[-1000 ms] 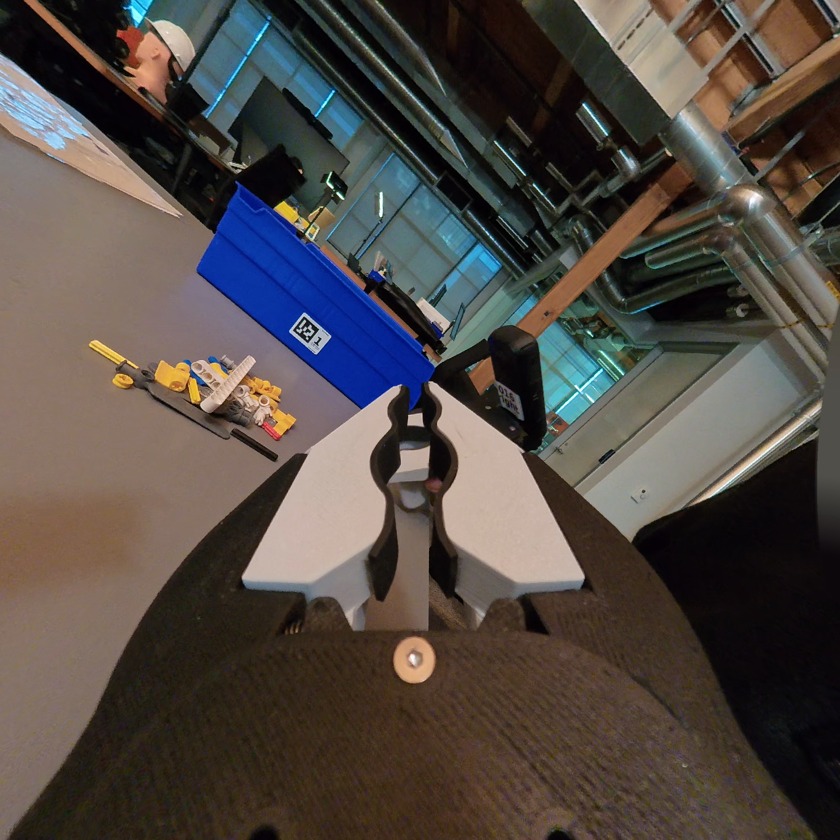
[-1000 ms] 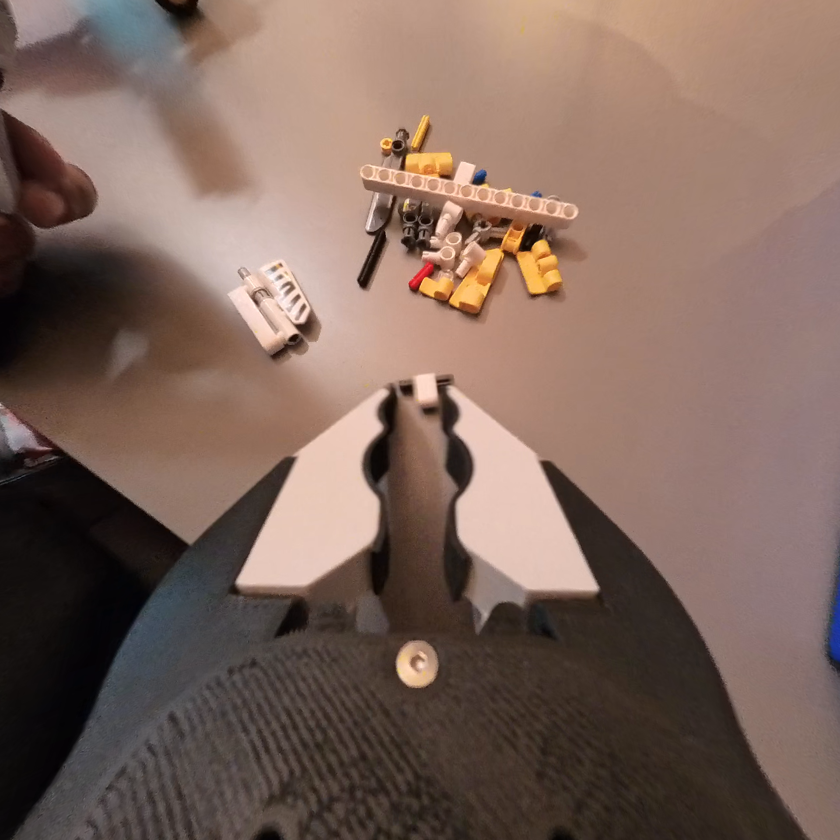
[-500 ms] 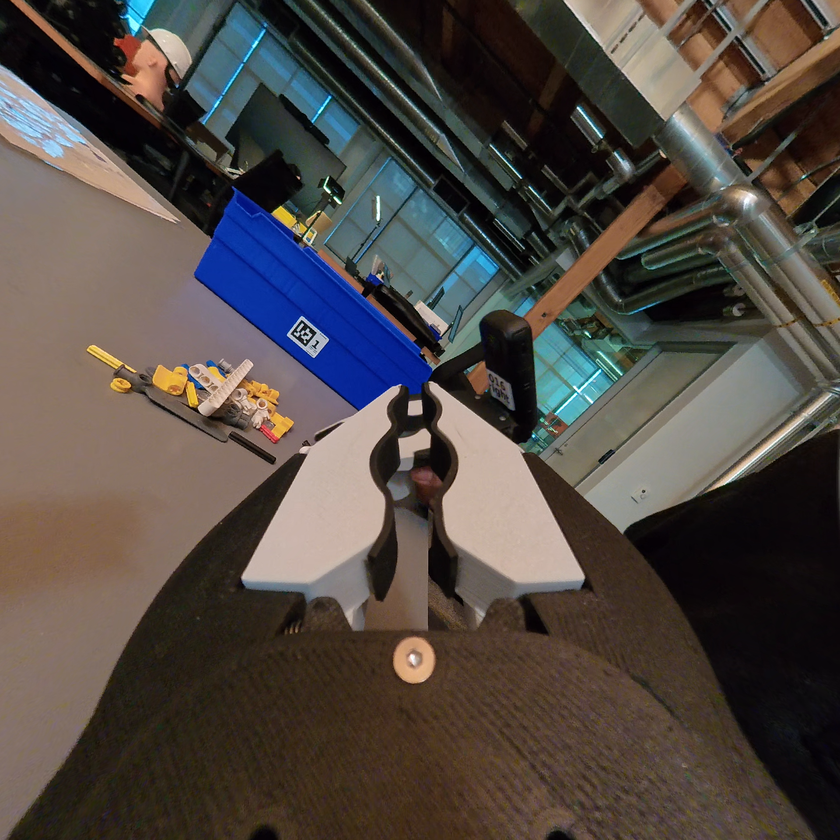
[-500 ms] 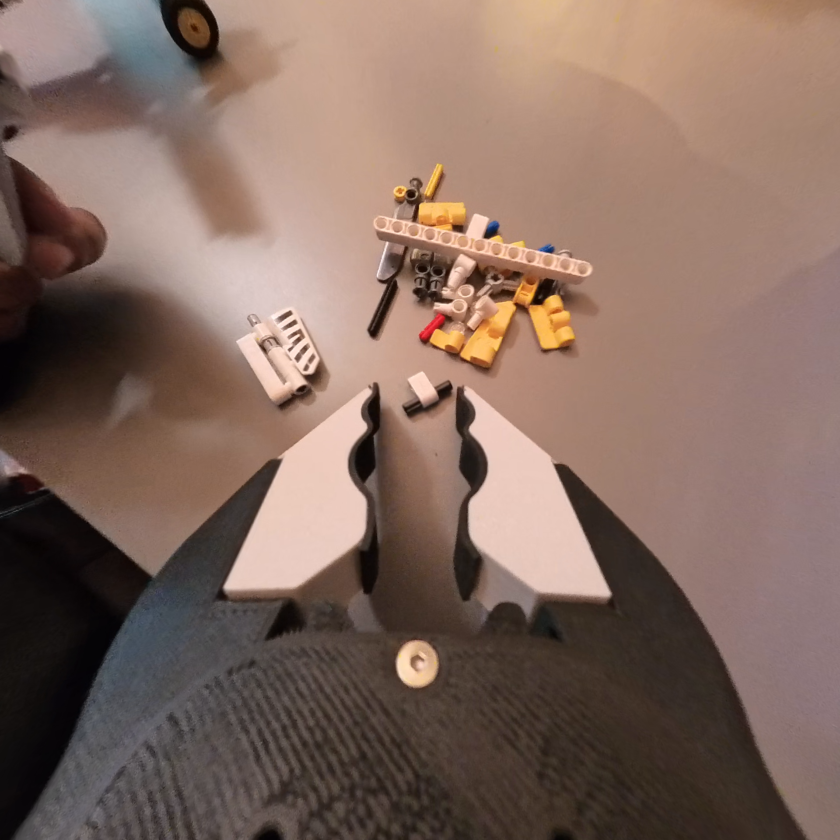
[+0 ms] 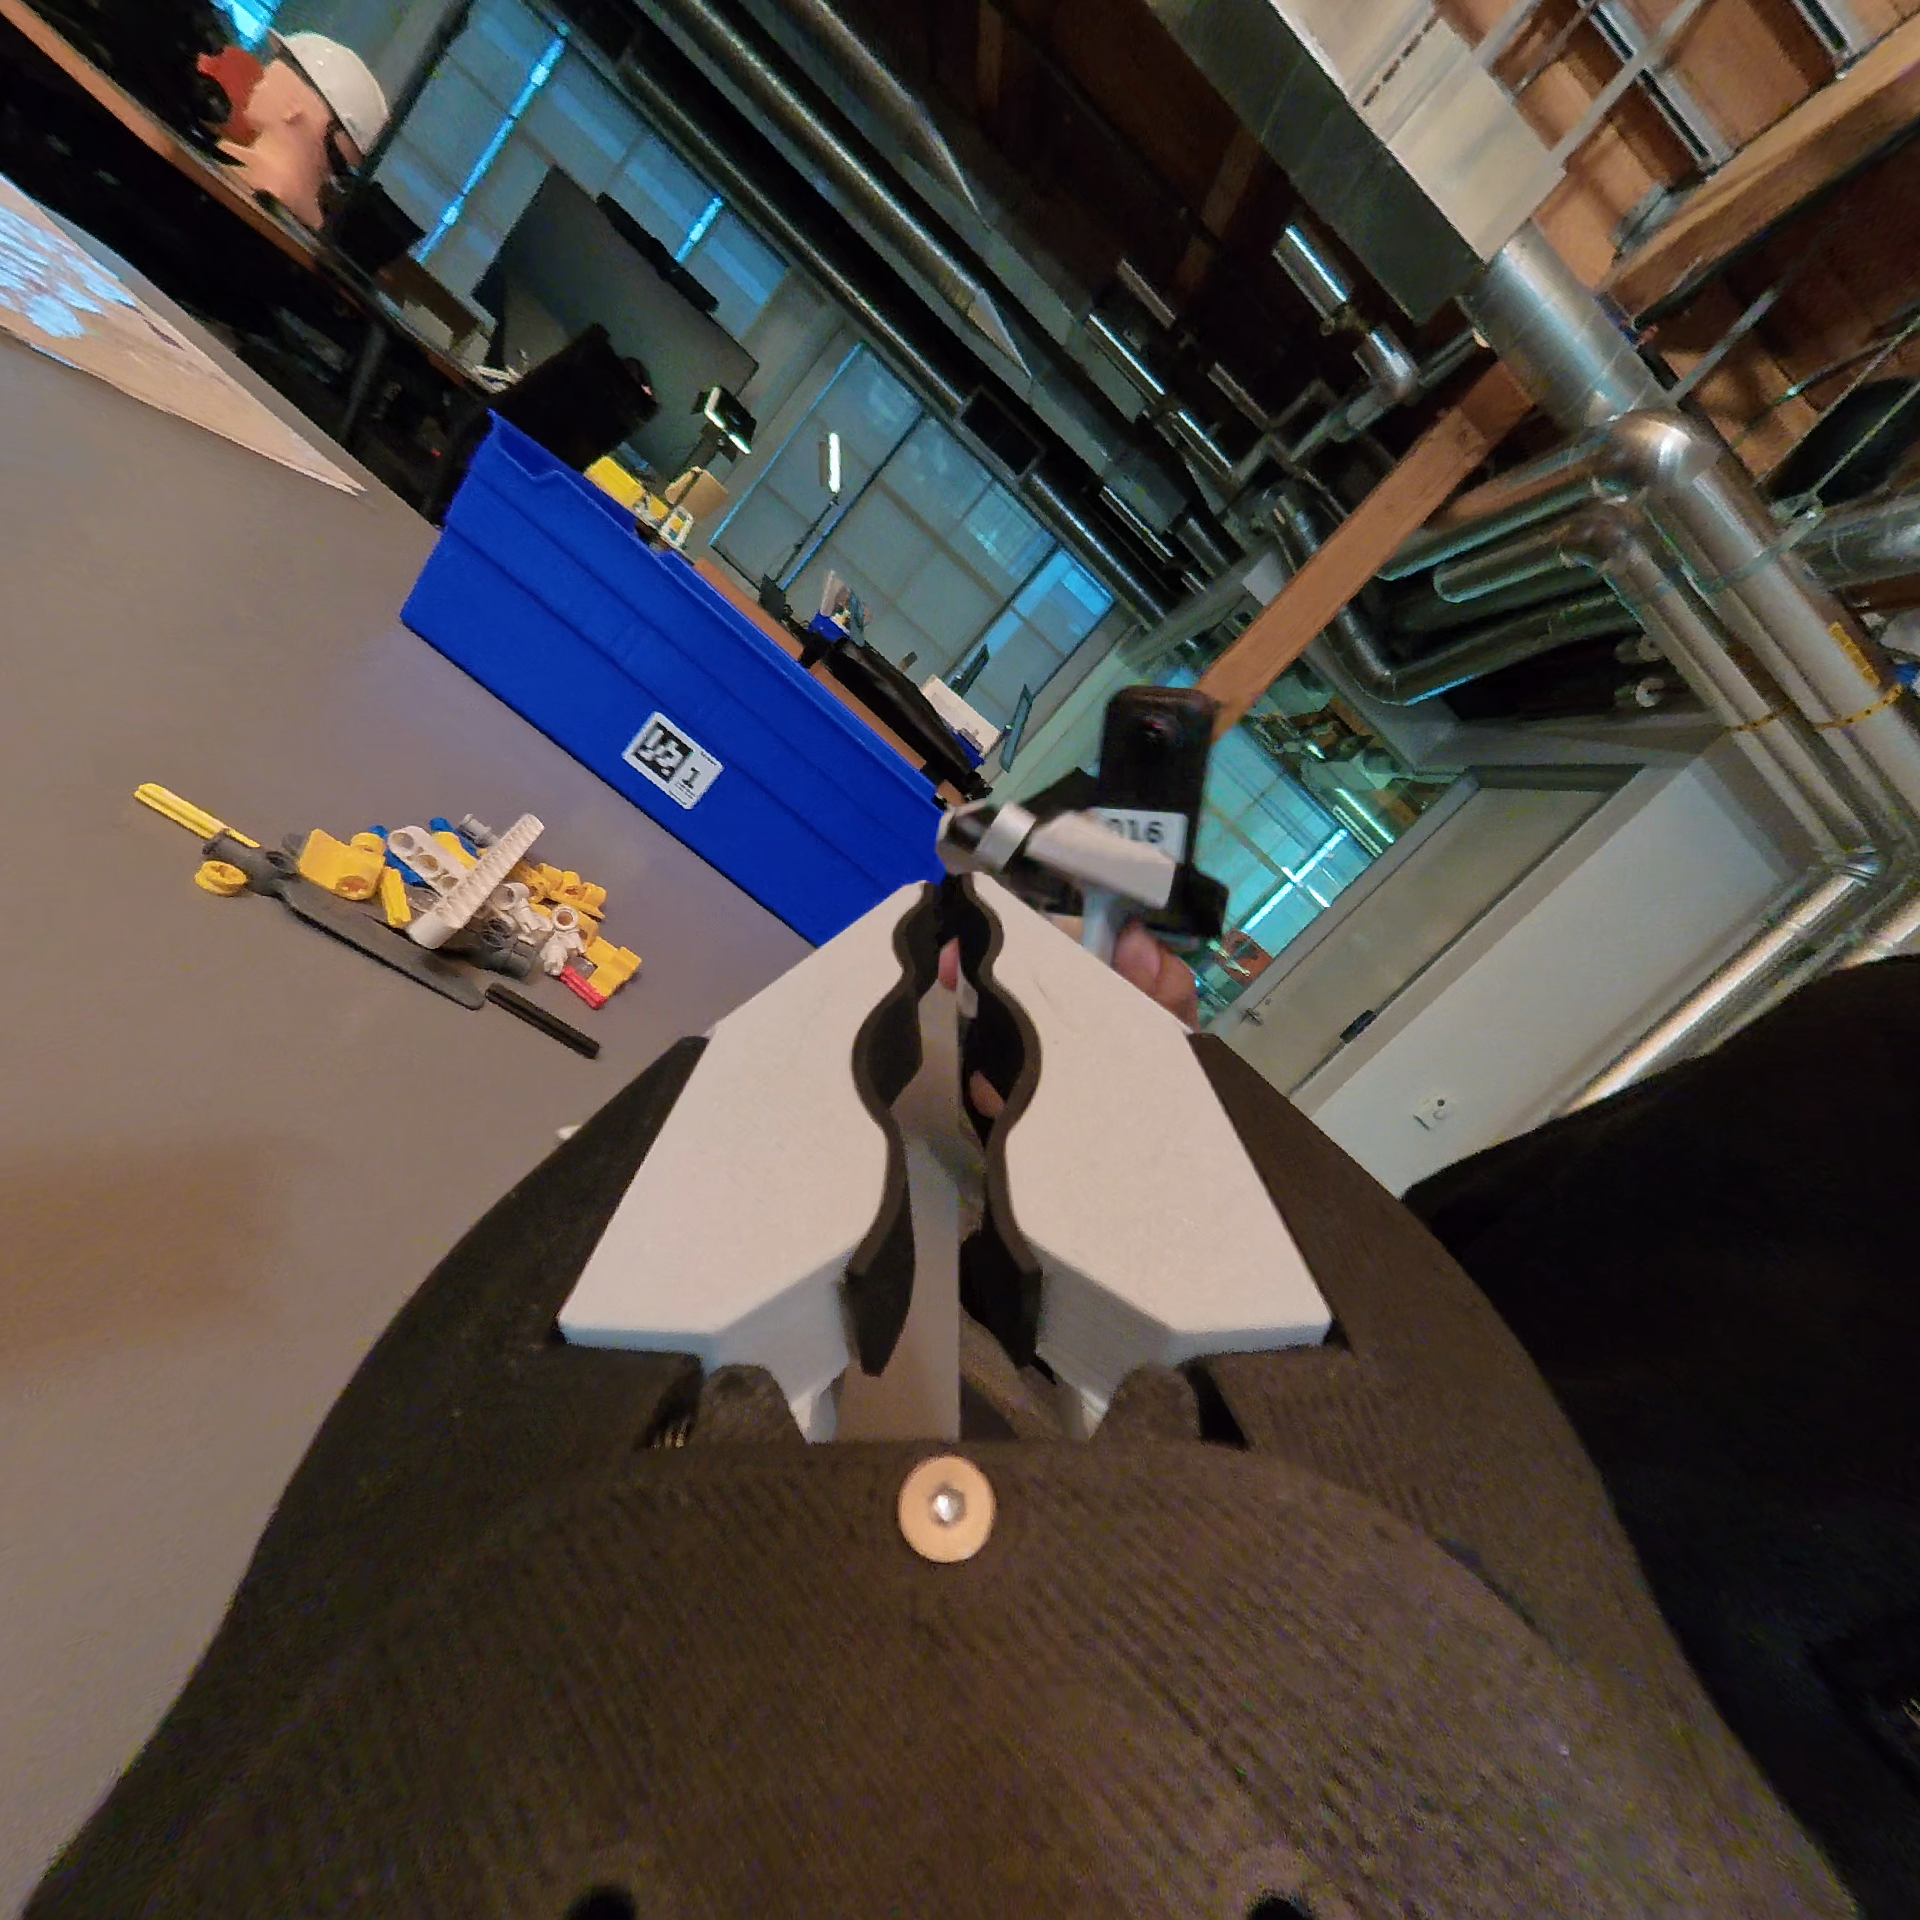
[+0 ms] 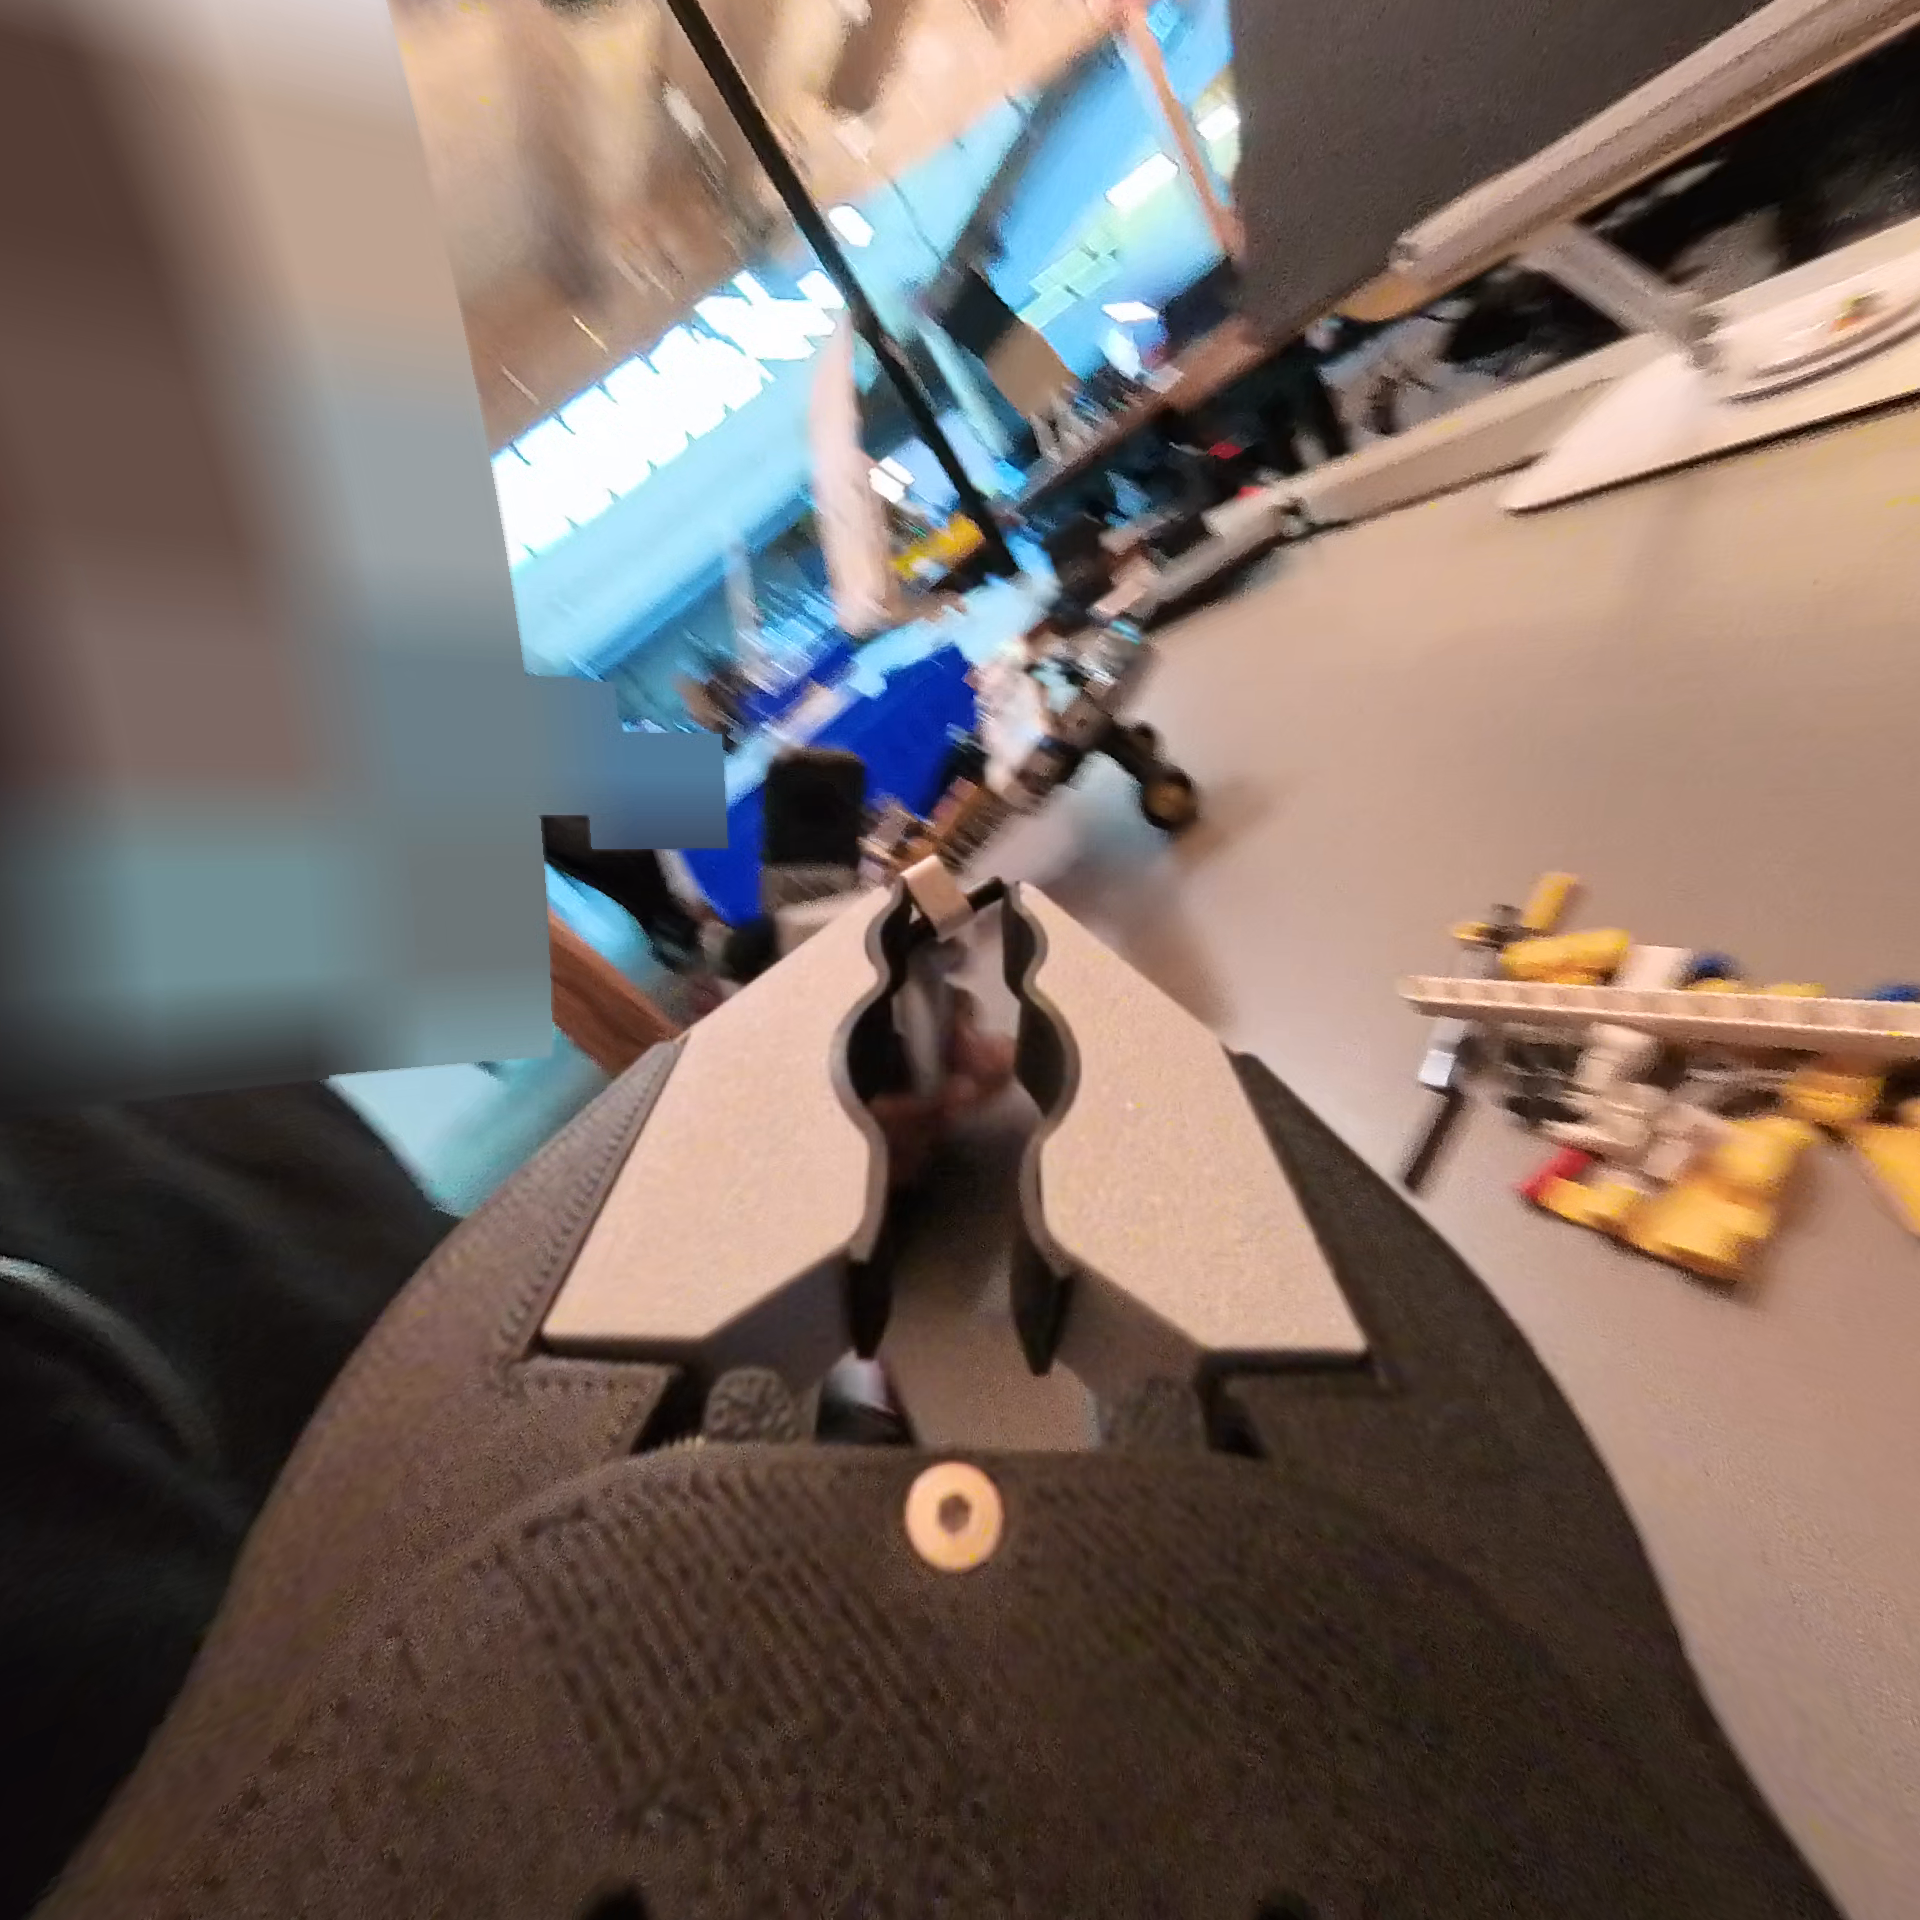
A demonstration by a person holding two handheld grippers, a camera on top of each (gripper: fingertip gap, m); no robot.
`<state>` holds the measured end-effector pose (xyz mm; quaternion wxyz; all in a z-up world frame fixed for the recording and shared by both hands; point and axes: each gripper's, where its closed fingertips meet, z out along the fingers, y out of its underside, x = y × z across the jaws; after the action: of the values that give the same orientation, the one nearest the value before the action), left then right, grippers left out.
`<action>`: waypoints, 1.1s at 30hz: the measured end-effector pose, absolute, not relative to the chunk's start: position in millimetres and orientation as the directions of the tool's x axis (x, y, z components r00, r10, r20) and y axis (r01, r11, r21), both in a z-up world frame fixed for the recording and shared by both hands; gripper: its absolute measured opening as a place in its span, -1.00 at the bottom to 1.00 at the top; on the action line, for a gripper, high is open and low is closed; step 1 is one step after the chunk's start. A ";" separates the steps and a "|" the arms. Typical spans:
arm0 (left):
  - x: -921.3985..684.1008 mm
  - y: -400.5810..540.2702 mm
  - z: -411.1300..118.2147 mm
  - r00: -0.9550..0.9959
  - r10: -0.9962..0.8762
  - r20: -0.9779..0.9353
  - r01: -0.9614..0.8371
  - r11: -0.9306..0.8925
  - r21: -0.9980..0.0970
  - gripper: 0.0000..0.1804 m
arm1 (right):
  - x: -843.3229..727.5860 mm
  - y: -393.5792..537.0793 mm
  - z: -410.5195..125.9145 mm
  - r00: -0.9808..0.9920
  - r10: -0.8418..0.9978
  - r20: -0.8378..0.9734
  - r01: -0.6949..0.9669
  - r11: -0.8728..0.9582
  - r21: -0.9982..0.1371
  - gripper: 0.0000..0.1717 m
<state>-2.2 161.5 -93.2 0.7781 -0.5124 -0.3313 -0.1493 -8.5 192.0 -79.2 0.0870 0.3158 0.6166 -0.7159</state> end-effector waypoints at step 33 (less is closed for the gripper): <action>38.4 174.0 -35.2 0.448 -0.602 0.660 0.884 0.410 -0.226 -1.00 | 21.6 168.8 -39.5 -0.832 -0.110 -0.544 0.530 -0.451 -0.718 -0.83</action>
<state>38.4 174.0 -35.2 0.8024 -0.2836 -0.2479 -0.4630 21.6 168.8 -39.5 0.1943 0.2156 0.4865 -0.8240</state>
